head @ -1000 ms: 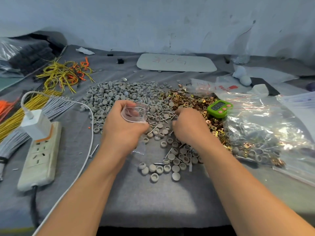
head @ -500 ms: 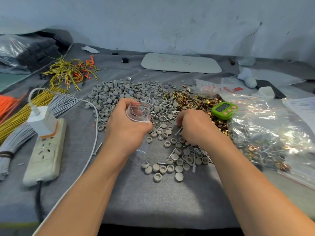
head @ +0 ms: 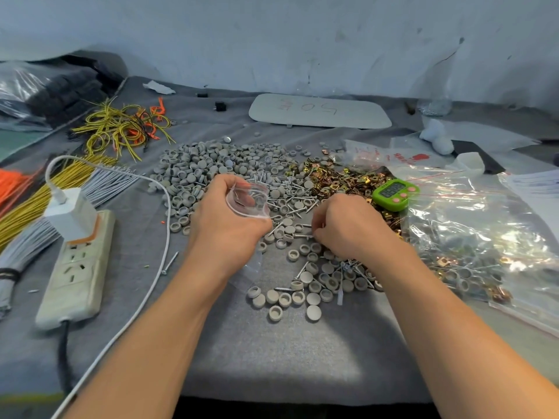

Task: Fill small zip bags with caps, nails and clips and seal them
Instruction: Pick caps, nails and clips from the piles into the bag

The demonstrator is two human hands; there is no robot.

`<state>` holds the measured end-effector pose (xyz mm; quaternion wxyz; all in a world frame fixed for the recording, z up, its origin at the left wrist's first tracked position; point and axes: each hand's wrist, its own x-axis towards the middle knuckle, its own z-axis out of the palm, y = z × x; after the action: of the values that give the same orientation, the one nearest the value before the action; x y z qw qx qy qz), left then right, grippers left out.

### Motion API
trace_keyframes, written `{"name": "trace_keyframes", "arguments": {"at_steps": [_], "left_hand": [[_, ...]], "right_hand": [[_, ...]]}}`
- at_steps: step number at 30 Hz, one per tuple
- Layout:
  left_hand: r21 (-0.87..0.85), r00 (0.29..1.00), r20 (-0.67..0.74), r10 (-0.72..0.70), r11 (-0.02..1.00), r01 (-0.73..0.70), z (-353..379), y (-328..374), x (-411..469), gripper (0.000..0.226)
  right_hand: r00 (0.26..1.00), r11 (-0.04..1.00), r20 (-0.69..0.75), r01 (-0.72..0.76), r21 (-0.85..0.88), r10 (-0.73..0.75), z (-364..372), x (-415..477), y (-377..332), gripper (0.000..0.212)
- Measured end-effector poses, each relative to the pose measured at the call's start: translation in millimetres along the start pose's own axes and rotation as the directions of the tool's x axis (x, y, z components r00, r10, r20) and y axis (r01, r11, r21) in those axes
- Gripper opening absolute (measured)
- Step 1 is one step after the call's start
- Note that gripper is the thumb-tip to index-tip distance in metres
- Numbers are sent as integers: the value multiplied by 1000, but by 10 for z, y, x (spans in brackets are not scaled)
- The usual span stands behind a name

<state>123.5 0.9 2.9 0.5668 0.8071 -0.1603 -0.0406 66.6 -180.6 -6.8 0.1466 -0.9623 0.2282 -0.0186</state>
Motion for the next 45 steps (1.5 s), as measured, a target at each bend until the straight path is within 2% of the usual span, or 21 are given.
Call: {"name": "trace_keyframes", "arguments": {"at_steps": [6, 9, 12, 14, 15, 19, 22, 29, 31, 33, 34, 35, 36, 38, 39, 41, 45], "left_hand": [[48, 999, -7, 43, 998, -43, 54, -43, 17, 49], [142, 992, -53, 113, 984, -104, 86, -98, 39, 48], [230, 981, -51, 186, 958, -169, 139, -86, 10, 47], [274, 976, -37, 213, 942, -195, 183, -75, -3, 49], [292, 975, -32, 219, 935, -200, 195, -72, -2, 49], [360, 974, 43, 221, 906, -221, 200, -96, 18, 48], [373, 962, 102, 251, 887, -271, 207, -102, 1, 43], [273, 961, 119, 249, 922, -273, 209, -82, -9, 42], [221, 964, 82, 252, 939, -264, 201, -92, 7, 42], [177, 972, 4, 233, 957, -230, 181, -106, 38, 43], [149, 977, -27, 212, 967, -205, 167, -115, 53, 44], [119, 981, -44, 190, 976, -183, 154, -123, 63, 45], [88, 984, -49, 170, 982, -165, 143, -126, 67, 47], [31, 989, -44, 144, 989, -143, 118, -116, 62, 46], [14, 989, -46, 139, 990, -138, 100, -102, 59, 45], [9, 988, -58, 140, 990, -140, 72, -77, 53, 46], [17, 987, -58, 148, 989, -147, 89, -49, 21, 44]], "right_hand": [[996, 996, -74, -48, 78, 54, 11, -92, -4, 17], [978, 962, -198, -12, 271, 68, 7, -117, -25, 16], [925, 818, -359, 109, 565, 125, -56, -175, -102, 18], [903, 705, -413, 218, 674, 116, -129, -242, -166, 16], [902, 690, -426, 264, 674, 70, -159, -279, -192, 15], [911, 778, -385, 347, 524, -147, -193, -343, -250, 14], [914, 801, -346, 365, 474, -211, -162, -330, -294, 18], [897, 833, -240, 436, 341, -371, -166, -328, -337, 29], [898, 777, -329, 424, 465, -293, -150, -312, -338, 32], [907, 651, -415, 360, 668, -75, -138, -276, -298, 33], [905, 627, -424, 310, 714, 36, -123, -252, -253, 32], [907, 658, -408, 243, 713, 108, -104, -227, -202, 31], [920, 742, -367, 151, 653, 136, -85, -201, -140, 28], [971, 922, -210, -20, 388, 110, -21, -186, -58, 28], [989, 972, -124, -46, 231, 76, 21, -188, -53, 37], [1000, 999, 1, -14, 45, 14, 113, -159, -74, 50], [997, 997, -27, 64, -53, -66, 201, -103, -68, 22]]}}
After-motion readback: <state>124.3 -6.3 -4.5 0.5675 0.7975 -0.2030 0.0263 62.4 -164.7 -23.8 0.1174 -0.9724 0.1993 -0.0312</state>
